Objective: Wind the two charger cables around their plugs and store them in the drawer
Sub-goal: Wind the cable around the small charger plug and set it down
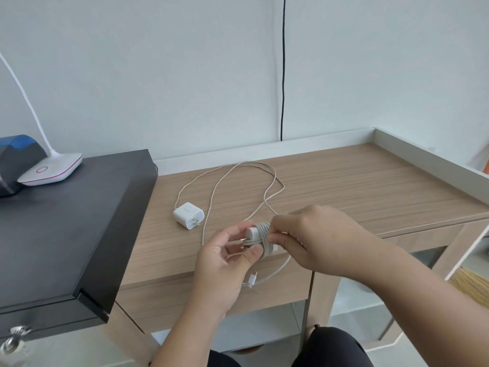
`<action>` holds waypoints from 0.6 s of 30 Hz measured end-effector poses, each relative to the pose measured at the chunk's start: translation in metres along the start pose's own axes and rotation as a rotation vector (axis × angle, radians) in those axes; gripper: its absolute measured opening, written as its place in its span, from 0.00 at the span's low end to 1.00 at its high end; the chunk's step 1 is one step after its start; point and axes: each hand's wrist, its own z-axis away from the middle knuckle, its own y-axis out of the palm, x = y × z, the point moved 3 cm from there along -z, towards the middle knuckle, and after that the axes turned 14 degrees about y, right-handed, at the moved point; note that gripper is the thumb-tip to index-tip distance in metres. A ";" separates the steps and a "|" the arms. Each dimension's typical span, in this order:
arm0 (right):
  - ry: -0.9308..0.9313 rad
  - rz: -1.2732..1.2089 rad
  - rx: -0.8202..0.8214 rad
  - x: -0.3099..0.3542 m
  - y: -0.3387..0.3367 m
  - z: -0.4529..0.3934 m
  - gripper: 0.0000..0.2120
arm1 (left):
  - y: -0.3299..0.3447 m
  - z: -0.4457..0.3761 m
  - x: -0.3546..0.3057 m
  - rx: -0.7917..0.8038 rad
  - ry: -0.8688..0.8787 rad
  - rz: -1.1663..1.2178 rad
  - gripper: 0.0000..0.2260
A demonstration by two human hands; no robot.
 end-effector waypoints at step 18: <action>0.136 -0.721 0.277 -0.032 0.025 -0.021 0.16 | 0.001 0.009 -0.019 0.292 0.062 0.224 0.23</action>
